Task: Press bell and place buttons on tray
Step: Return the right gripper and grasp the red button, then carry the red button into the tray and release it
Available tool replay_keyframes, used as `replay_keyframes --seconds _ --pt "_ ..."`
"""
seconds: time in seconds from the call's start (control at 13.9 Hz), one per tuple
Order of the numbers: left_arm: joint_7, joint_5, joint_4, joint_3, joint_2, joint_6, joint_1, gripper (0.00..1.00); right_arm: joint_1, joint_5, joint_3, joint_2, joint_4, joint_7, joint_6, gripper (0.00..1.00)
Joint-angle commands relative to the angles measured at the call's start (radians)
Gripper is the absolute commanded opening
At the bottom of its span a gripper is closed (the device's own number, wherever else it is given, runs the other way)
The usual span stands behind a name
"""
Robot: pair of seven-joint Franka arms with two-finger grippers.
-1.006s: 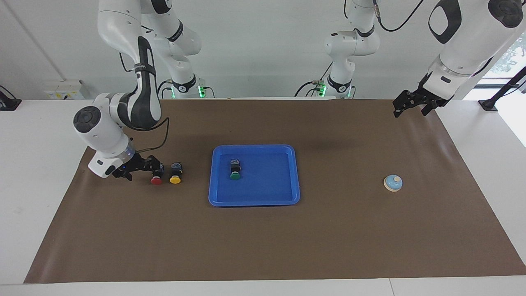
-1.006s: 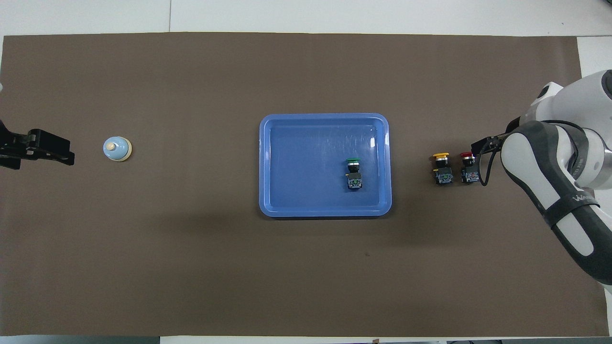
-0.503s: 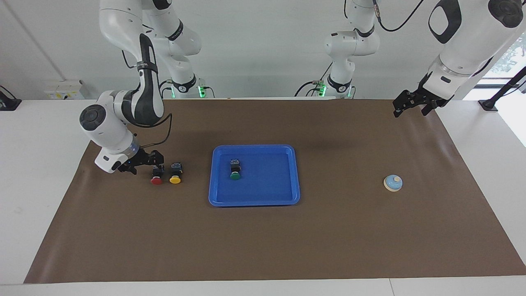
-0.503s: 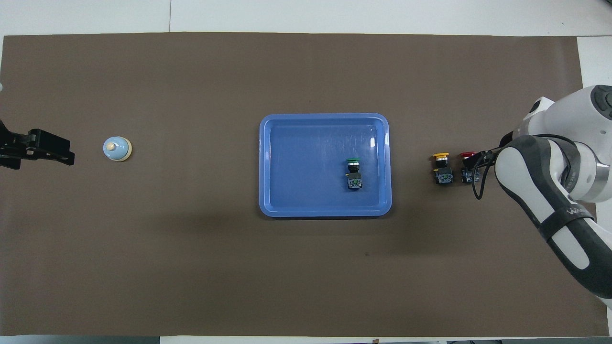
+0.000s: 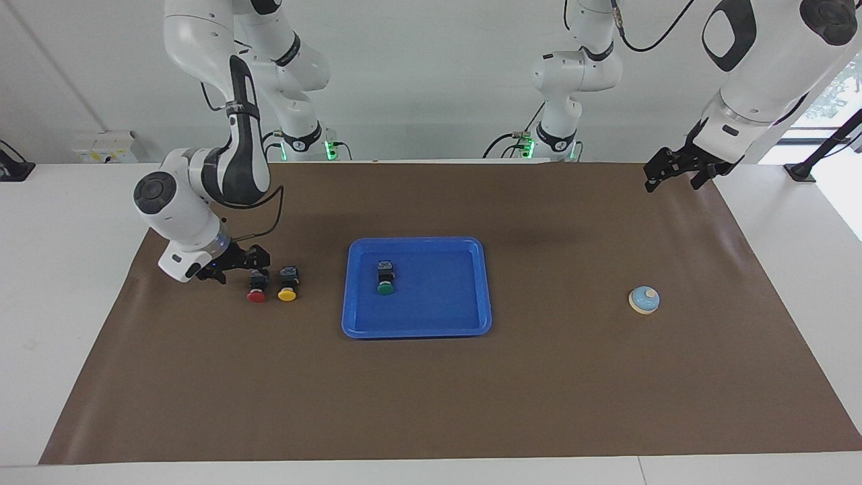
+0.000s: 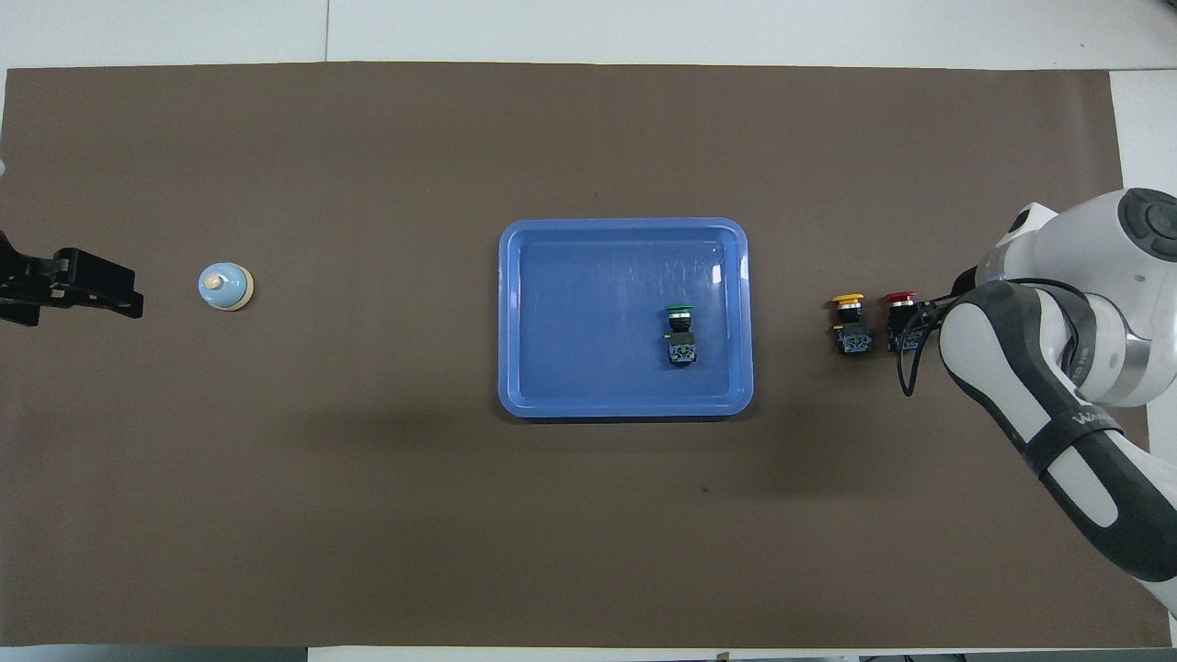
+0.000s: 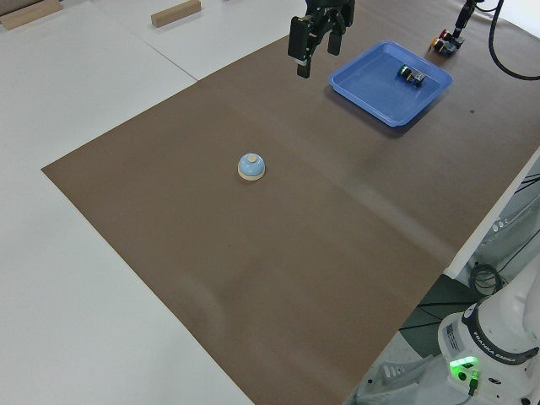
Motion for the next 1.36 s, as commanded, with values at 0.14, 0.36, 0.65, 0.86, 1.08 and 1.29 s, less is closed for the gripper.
replay_keyframes --seconds 0.14,0.36,0.65,0.86,1.08,1.29 --pt "-0.001 0.0 -0.005 0.004 -0.011 -0.012 -0.002 1.0 0.005 -0.01 0.004 -0.034 -0.067 0.027 0.058 1.0" --pt "-0.001 0.0 -0.005 0.004 -0.011 -0.012 -0.002 1.0 0.007 -0.007 0.004 -0.036 -0.099 0.029 0.108 0.81" --pt "-0.001 0.0 -0.005 0.004 -0.011 -0.012 -0.002 1.0 0.005 -0.005 0.005 -0.034 -0.093 0.027 0.108 0.3" --pt "-0.001 0.0 -0.005 0.004 -0.011 -0.012 -0.002 1.0 0.011 -0.001 0.008 -0.032 -0.034 0.056 0.063 0.31" --pt "-0.001 0.0 -0.005 0.004 -0.011 -0.012 -0.002 1.0 0.092 0.002 0.024 -0.037 0.059 0.234 -0.061 0.3" --pt "-0.001 0.0 -0.005 0.004 -0.011 -0.012 -0.002 1.0 0.256 0.004 0.024 -0.051 0.066 0.534 -0.071 0.23"
